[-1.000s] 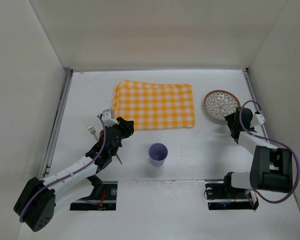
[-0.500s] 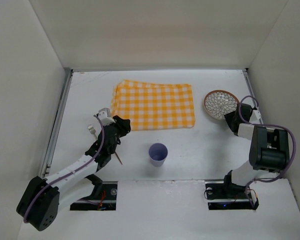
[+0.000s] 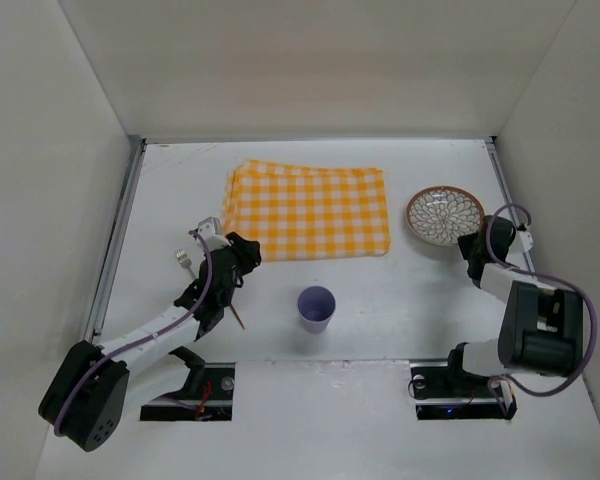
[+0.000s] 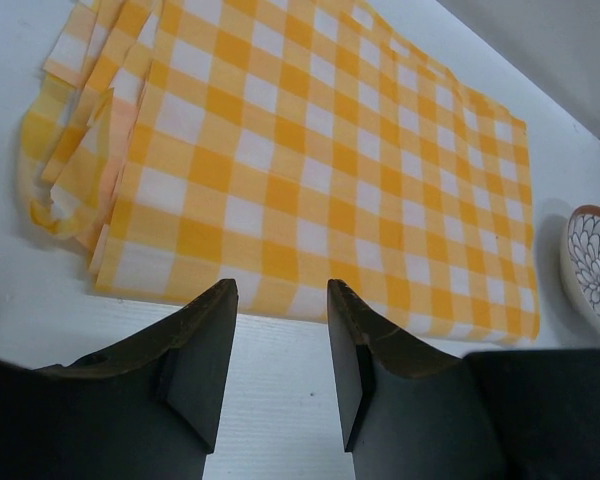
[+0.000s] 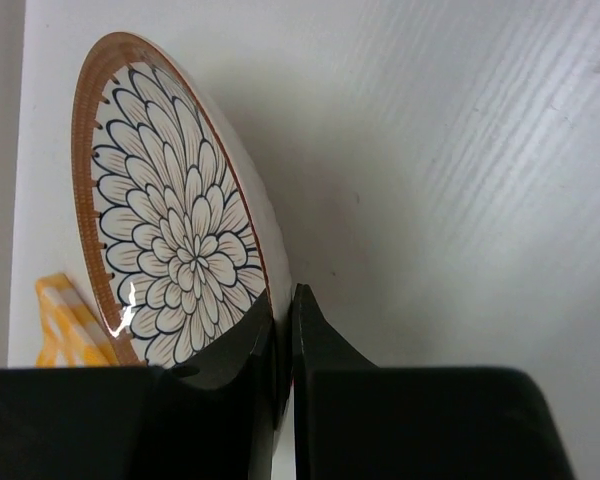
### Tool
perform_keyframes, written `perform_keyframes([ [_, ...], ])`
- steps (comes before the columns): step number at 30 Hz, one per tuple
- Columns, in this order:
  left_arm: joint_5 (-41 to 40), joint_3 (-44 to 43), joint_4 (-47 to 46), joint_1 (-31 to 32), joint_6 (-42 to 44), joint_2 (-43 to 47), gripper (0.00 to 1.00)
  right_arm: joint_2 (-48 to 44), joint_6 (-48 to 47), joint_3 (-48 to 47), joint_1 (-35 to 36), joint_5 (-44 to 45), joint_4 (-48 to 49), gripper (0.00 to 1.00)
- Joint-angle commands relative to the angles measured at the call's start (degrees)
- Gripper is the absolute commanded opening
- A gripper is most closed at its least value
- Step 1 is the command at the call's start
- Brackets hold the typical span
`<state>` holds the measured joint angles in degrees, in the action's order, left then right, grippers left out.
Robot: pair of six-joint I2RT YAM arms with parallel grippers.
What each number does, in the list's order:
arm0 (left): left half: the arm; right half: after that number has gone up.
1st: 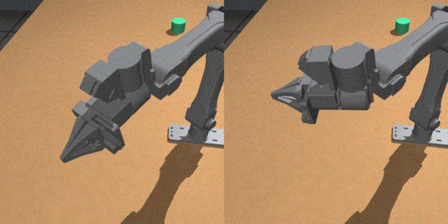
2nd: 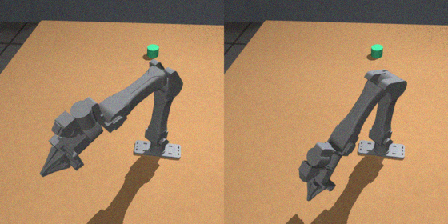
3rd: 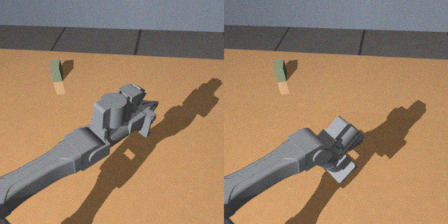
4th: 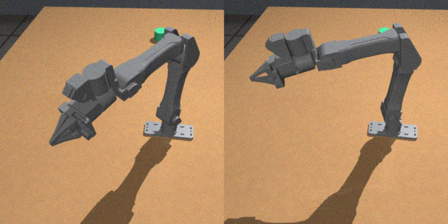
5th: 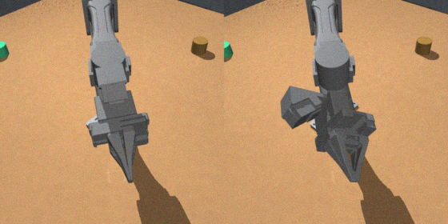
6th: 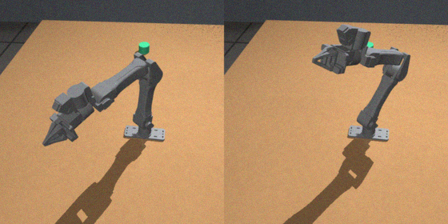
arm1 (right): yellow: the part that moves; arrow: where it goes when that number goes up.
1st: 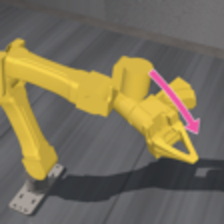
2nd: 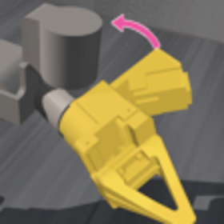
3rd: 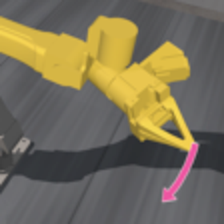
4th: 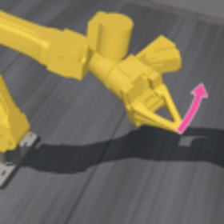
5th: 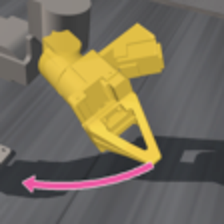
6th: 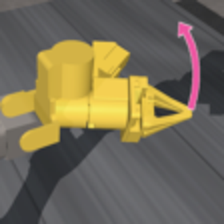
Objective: Set the dinner table for one person
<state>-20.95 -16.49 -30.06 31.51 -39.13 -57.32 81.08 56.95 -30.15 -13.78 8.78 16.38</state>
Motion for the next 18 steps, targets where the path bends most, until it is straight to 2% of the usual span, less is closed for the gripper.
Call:
perform_keyframes([
  [1,0.21,0.76,-3.77,-0.53,-0.68,0.89,0.39,-9.78,1.06,-1.14,0.9,-0.42,6.39,0.03],
  [5,0.38,0.93,-3.77,-0.88,-1.12,1.07,0.4,-16.73,0.8,-2.28,6.51,-0.25,4.54,0.03],
  [7,0.73,1.02,-3.86,-0.88,-1.21,1.59,0.4,-16.57,1.06,-4.29,11.86,-0.86,4.71,0.04],
  [13,1.08,1.11,-3.51,-1.76,-2.08,1.24,0.4,-1.48,0.01,-18.86,30.23,-4.29,5.76,0.05],
  [18,1.26,1.9,-3.34,-3.86,-2.44,2.3,0.4,11.01,1.32,-30.12,38.51,-6.49,6.12,0.05],
])
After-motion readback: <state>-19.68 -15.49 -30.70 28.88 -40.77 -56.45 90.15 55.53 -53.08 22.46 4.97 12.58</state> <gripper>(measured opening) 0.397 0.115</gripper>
